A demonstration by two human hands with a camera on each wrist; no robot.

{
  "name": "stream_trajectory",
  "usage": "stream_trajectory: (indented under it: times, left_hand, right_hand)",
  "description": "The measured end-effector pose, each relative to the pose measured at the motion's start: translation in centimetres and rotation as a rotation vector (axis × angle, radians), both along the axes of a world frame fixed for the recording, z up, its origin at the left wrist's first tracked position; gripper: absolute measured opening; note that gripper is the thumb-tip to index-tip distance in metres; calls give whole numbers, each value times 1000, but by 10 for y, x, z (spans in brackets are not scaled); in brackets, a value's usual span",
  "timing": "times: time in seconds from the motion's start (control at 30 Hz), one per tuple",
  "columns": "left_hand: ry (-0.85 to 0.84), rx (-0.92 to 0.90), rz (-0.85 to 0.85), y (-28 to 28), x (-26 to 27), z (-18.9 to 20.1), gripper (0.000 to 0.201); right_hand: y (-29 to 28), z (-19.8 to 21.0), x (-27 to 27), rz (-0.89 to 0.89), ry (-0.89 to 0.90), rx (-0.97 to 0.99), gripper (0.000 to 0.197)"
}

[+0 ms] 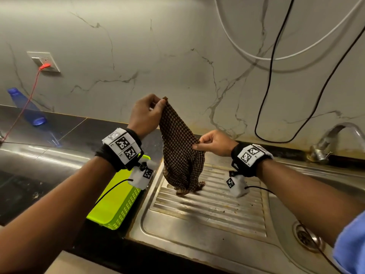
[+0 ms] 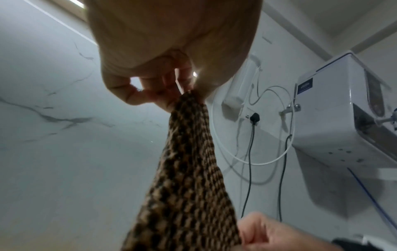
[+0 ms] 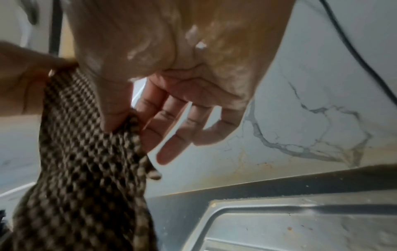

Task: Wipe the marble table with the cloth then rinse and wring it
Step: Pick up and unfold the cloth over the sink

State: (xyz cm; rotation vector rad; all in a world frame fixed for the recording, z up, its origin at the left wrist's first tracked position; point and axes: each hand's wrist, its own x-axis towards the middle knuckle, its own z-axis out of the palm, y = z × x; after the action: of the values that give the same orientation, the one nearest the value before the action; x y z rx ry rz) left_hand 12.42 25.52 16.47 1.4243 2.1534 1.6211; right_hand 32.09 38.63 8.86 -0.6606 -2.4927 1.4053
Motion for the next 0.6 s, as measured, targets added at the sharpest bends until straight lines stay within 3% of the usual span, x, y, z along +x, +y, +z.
stream_trajectory:
  times: [0.1,0.23,0.3,0.4,0.6]
  left_hand:
    - [4,-68,17,-6,-6,-11,5]
    - [0,-140,-109,-11,4,-18,24]
    - [77,-213,-184,-11,13,-19,35]
    - [229,-367,-245,-9,23,-20,44]
    - [302,-370,-205,0,25,-19,10]
  right_hand:
    - [3,5,-5,-44,116,-89,18]
    - [-1,19,-20,-56,158,-102,22]
    - [-5,27,-28,2,143,-41,28]
    - [-5,39,-34,68,139,-109,22]
    - [-2,56,-35,75,115,20,9]
